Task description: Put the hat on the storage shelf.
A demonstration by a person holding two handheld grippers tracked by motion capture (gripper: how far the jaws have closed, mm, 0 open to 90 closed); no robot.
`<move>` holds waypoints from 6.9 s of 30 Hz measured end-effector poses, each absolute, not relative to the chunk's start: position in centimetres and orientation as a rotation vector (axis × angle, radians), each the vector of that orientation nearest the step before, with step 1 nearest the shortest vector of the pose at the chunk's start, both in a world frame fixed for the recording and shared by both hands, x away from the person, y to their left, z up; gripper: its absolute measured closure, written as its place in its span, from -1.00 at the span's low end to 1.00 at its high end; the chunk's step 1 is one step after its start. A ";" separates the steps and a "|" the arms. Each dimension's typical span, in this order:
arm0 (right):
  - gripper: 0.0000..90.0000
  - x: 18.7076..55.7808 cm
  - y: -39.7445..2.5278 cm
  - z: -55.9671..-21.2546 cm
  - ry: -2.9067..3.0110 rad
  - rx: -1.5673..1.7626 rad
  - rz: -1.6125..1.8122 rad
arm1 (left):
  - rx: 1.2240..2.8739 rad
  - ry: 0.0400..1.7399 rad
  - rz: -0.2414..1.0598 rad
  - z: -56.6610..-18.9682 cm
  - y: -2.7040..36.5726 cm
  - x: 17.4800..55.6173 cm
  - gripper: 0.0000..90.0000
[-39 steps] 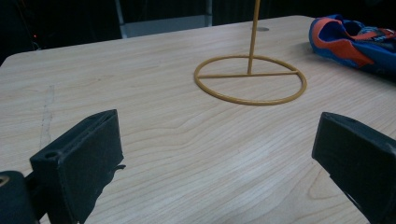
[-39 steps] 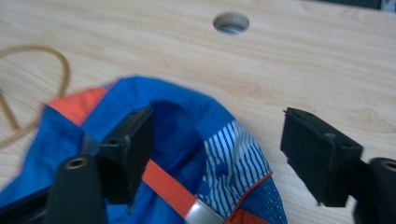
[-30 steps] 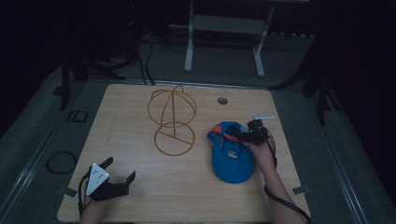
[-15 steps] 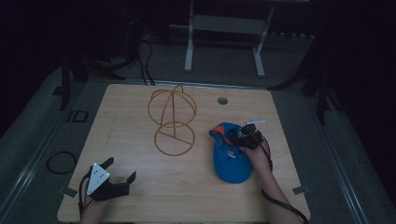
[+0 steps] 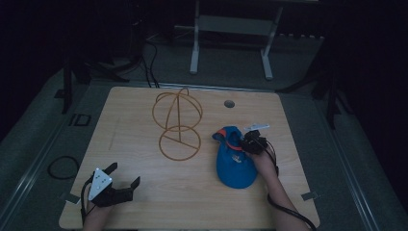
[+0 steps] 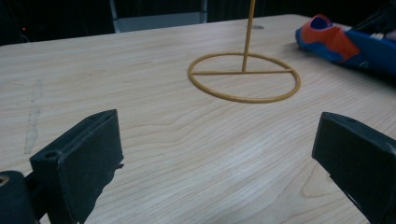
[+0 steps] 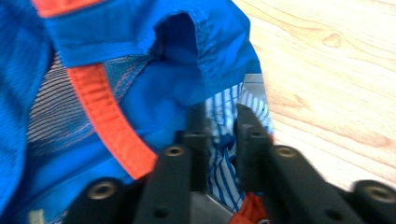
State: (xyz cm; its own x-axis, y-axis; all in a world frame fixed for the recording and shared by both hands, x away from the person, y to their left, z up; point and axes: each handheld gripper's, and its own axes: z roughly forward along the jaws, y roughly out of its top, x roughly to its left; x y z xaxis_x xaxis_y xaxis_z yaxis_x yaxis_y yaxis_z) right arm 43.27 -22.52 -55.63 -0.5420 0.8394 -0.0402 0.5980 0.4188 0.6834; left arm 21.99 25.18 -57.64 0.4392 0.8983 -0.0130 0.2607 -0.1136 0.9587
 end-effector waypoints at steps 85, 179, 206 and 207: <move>0.93 30.8 -22.5 -37.8 2.048 0.756 1.348 | 1.935 0.577 0.501 -35.9 5.8 30.4 -0.78; 0.10 24.3 -20.7 -35.3 2.230 0.396 1.623 | 1.576 -0.181 0.308 -36.5 6.4 30.8 0.97; 1.00 24.0 -23.5 -33.9 2.097 0.482 1.605 | 1.697 -0.183 0.359 -37.3 8.5 29.4 0.90; 1.00 24.0 -23.7 -33.8 2.092 0.486 1.612 | 1.703 -0.181 0.361 -37.4 8.7 29.3 0.90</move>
State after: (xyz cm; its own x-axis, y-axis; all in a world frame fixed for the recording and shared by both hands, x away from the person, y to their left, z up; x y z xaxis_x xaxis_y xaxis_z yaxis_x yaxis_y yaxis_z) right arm 23.99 -23.67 -33.77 -0.8356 0.5319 -0.1370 0.0030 0.2538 0.9673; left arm 29.32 8.70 -37.43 0.9373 0.0844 0.3382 -0.3215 -0.1657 0.9323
